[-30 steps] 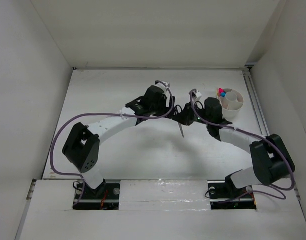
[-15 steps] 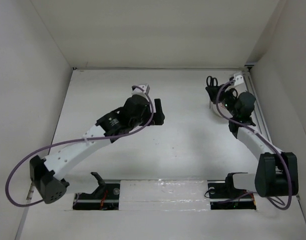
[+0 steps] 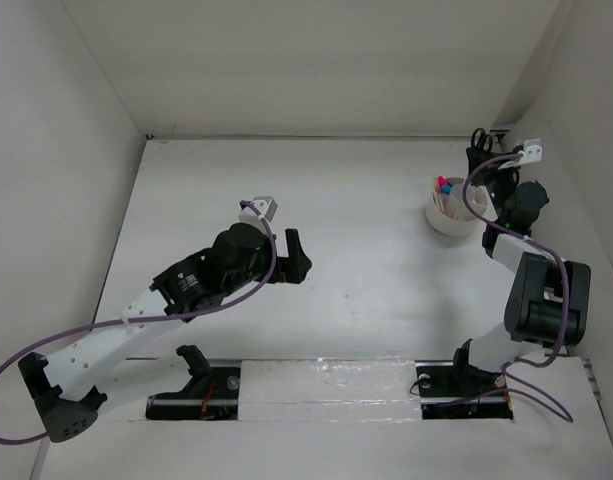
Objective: Sort the stationery into containers
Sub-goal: Place the scissors in the storage box.
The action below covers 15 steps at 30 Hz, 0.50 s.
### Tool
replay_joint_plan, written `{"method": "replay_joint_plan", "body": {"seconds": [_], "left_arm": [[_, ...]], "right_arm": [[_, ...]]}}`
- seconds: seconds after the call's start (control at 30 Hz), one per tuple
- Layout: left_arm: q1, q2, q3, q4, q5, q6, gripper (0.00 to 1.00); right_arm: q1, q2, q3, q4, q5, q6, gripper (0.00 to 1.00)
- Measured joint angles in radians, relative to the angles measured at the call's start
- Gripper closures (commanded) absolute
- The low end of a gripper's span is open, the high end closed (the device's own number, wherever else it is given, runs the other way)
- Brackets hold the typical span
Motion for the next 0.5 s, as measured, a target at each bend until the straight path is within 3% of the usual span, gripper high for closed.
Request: {"method": "replay_joint_plan", "body": {"seconds": [0.5], "left_arm": [[0.0,0.012,-0.021,0.032,0.091,0.008,0.0]], "right_arm": [[-0.057,0.216,0.079,0.157,-0.021,0.084,1.0]]}}
